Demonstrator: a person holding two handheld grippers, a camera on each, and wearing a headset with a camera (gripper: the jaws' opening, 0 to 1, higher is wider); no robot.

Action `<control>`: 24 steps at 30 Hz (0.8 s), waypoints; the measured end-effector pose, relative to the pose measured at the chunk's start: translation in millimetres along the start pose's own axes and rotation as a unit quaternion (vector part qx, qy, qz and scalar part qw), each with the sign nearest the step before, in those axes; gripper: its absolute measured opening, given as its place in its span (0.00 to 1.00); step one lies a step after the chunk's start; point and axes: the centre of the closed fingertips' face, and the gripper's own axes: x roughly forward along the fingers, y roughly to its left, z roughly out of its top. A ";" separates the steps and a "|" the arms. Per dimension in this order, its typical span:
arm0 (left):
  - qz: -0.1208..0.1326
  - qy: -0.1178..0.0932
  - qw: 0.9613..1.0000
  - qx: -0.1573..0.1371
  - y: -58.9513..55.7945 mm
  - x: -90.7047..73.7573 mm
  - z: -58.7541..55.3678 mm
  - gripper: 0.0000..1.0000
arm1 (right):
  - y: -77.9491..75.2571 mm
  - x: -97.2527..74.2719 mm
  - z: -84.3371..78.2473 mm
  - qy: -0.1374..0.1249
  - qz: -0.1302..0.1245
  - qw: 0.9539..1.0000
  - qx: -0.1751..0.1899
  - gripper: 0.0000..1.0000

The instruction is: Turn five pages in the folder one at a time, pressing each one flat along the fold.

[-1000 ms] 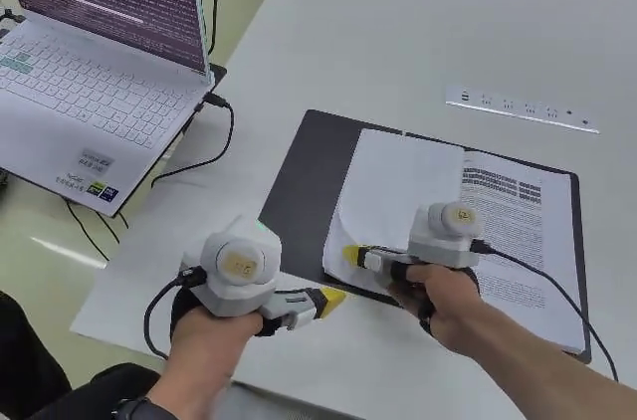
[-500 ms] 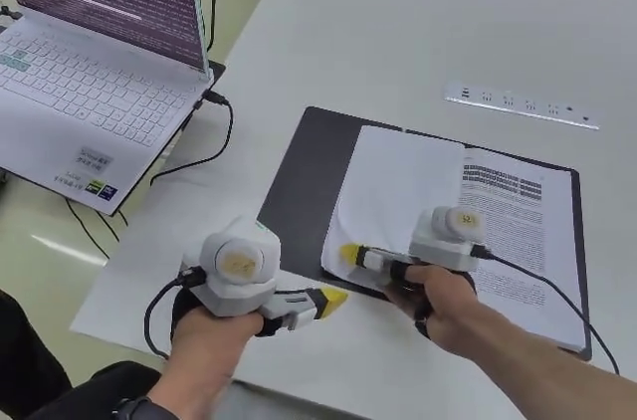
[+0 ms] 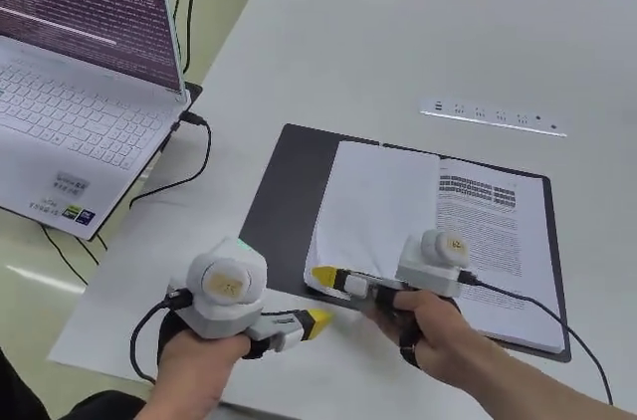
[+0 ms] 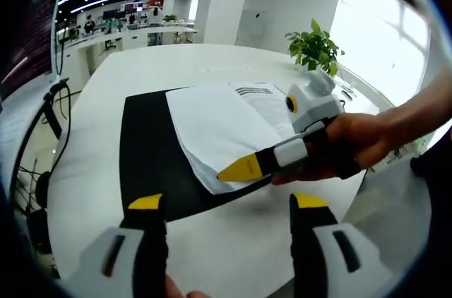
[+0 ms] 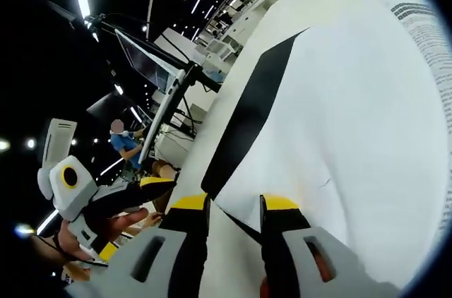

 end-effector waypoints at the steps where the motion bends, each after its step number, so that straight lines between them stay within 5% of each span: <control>1: 0.000 0.000 1.000 -0.001 -0.1 0.6 0.2 0.71 | 2.0 -2.9 -4.6 0.002 0.002 1.000 -0.001 0.28; 6: -0.005 0.005 1.000 0.004 -1.0 4.2 -1.8 0.69 | 11.4 -20.5 -15.4 -0.001 0.018 1.000 -0.007 0.36; 17: -0.018 -0.001 1.000 0.025 4.9 8.4 8.4 0.63 | 9.4 -63.2 -38.1 0.017 0.009 0.998 -0.066 0.40; 24: -0.026 -0.012 0.999 0.027 6.1 17.6 22.3 0.57 | 10.9 -79.3 -30.5 -0.007 0.007 0.999 -0.054 0.45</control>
